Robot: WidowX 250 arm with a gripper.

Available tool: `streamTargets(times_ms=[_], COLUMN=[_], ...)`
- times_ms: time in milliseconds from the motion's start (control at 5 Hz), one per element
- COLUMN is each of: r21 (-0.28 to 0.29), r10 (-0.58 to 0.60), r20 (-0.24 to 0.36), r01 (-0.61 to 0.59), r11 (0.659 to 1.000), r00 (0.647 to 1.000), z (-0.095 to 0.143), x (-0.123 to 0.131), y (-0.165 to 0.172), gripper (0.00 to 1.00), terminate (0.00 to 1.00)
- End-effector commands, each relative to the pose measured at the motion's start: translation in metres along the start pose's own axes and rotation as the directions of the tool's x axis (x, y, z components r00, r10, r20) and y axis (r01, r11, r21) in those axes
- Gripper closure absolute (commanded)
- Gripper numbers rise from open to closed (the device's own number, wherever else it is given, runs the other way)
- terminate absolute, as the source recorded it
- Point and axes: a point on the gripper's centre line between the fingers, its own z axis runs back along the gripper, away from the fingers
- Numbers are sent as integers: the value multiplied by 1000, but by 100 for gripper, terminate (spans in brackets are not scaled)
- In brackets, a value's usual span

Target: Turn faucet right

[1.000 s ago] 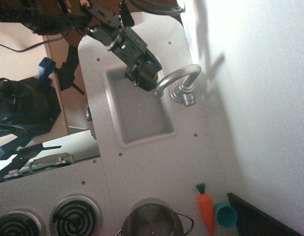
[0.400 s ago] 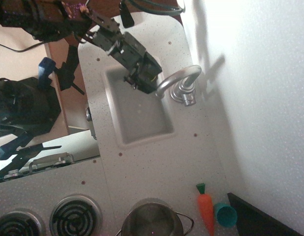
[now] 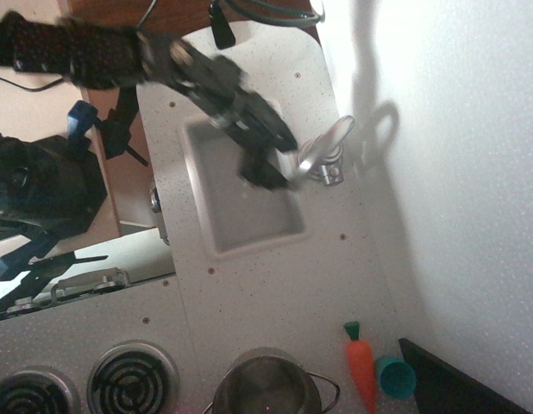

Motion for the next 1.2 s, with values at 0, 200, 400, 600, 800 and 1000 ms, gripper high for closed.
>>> streamTargets(times_ms=[0,200,400,600,800,1000], r21=[-31,-72,-123,-123,-123,-123], r10=[-87,-107,-78,-78,-78,-78], r20=[121,106,115,115,115,115], r01=[91,115,92,92,92,92], r11=[995,991,988,988,988,988], r00=[989,989,990,990,990,990], z=[0,-1,1,1,1,1], x=[66,53,43,43,43,43], y=[-34,-50,-54,-54,-54,-54], gripper=[0,0,0,0,0,0], terminate=[0,0,0,0,0,0])
